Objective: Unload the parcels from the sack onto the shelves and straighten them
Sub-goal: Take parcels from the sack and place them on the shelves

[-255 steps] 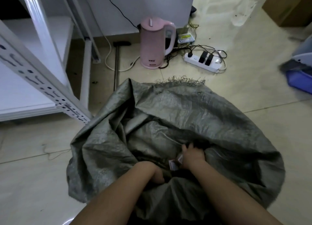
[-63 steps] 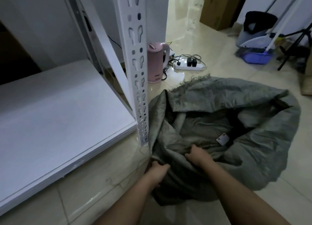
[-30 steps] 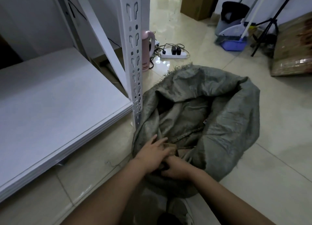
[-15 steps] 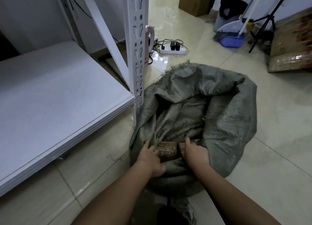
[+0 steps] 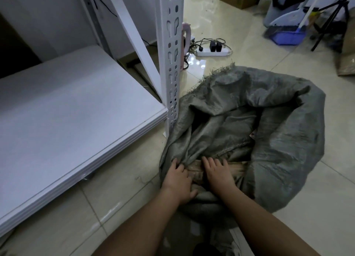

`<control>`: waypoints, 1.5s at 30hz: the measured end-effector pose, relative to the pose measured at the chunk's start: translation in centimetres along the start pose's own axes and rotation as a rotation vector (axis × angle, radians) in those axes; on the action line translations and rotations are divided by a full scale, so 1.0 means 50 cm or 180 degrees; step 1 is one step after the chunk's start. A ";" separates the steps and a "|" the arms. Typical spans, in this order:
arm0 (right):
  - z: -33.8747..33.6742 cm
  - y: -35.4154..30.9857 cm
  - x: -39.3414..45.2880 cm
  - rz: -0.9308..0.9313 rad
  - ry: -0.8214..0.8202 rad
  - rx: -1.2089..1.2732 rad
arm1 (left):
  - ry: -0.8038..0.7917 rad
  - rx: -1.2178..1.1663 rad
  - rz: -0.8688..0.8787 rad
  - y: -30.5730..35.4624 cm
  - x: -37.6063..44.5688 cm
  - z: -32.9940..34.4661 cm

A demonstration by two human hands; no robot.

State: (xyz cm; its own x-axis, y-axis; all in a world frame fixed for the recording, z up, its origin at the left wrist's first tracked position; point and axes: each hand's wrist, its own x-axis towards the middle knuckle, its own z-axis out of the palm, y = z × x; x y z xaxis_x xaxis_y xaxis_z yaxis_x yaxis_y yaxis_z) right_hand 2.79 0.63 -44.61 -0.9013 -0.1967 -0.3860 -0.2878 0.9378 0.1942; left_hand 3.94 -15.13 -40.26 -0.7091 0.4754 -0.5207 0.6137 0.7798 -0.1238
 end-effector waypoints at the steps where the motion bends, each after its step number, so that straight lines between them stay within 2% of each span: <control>1: 0.001 0.006 0.001 0.0105 0.0069 0.0053 | -0.0096 -0.0019 -0.0145 -0.005 0.001 0.002; 4: -0.017 0.045 0.007 0.0460 0.0099 0.0230 | -0.0341 -0.0159 -0.0346 -0.013 0.002 0.003; 7: -0.052 0.091 0.009 0.0547 0.0096 0.0539 | -0.0309 -0.0508 -0.0387 -0.012 -0.003 0.002; 10: -0.090 0.118 0.004 0.0351 0.0328 0.0840 | -0.0031 -0.0966 -0.0458 -0.020 -0.020 -0.005; 12: -0.121 0.124 -0.005 0.0356 0.0630 0.1384 | 0.0281 -0.1437 -0.0545 -0.031 -0.036 -0.015; 14: -0.156 0.125 -0.013 0.0375 0.0855 0.2176 | 0.0635 -0.2259 -0.0756 -0.045 -0.056 -0.032; 19: -0.270 0.088 -0.050 0.0396 0.0276 0.4374 | 0.1087 -0.4757 -0.1264 -0.092 -0.128 -0.089; 22: -0.337 0.039 -0.084 0.0378 -0.0048 0.5018 | 0.1015 -0.6046 -0.1285 -0.117 -0.192 -0.122; 24: -0.372 0.000 -0.102 0.0304 -0.0261 0.5207 | 0.0998 -0.6580 -0.1236 -0.133 -0.237 -0.140; 28: -0.426 -0.089 -0.128 0.0028 -0.0644 0.5220 | 0.1116 -0.6879 -0.1268 -0.179 -0.317 -0.135; 31: -0.452 -0.150 -0.132 -0.0089 -0.0781 0.5044 | 0.1748 -0.6794 -0.1403 -0.215 -0.365 -0.109; 33: -0.472 -0.195 -0.129 -0.0130 -0.0844 0.4957 | 0.2377 -0.6306 -0.1557 -0.237 -0.401 -0.088; 35: -0.492 -0.238 -0.128 -0.0277 -0.0962 0.5074 | 0.2789 -0.5715 -0.1770 -0.256 -0.436 -0.068; 45: -0.556 -0.397 -0.139 -0.0955 -0.1363 0.5945 | 0.3805 -0.2456 -0.2117 -0.307 -0.592 0.012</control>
State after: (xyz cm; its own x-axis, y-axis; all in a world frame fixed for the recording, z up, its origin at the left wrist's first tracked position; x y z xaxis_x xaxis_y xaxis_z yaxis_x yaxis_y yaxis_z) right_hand 5.76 -24.56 -20.71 -0.6863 -0.5830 -0.4349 0.5212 0.0229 -0.8531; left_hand 15.72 -41.42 -23.47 -0.8526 -0.2815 0.4402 0.0380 0.8068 0.5895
